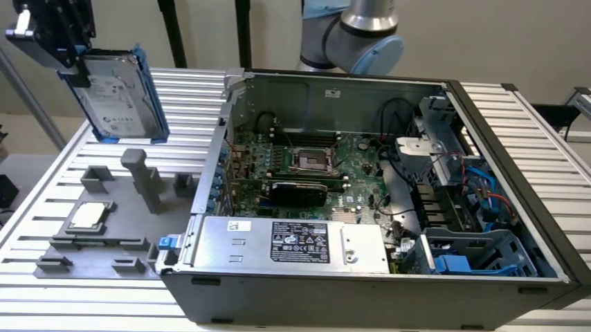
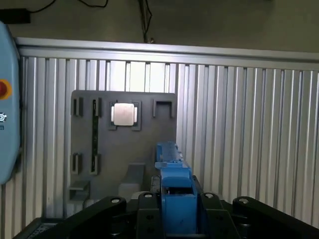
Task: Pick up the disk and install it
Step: 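Pick up the disk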
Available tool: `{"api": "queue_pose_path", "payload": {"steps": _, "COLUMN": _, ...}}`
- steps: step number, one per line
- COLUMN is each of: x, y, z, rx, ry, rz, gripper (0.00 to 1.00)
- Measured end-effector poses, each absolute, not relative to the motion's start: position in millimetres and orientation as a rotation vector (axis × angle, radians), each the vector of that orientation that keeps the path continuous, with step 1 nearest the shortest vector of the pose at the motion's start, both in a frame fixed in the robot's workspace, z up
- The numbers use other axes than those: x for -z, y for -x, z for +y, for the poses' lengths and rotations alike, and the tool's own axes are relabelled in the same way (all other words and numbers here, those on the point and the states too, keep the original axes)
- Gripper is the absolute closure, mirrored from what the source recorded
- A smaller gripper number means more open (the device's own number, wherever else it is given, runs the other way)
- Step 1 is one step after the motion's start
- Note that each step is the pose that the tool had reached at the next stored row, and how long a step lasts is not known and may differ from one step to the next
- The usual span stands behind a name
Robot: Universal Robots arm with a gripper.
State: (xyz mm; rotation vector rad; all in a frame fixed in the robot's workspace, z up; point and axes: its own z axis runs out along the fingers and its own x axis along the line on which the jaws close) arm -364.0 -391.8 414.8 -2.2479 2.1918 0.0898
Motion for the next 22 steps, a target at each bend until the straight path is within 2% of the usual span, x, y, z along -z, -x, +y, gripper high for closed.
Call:
{"api": "queue_pose_path", "payload": {"steps": 14, "x": -478.0, "y": 300.4, "z": -401.8, "rx": -0.107, "ry": 2.254, "rz": 2.198, "gripper": 0.67}}
{"api": "queue_pose_path", "payload": {"steps": 22, "x": -486.1, "y": 265.5, "z": -416.3, "rx": -0.108, "ry": 2.254, "rz": 2.199, "gripper": 0.67}}
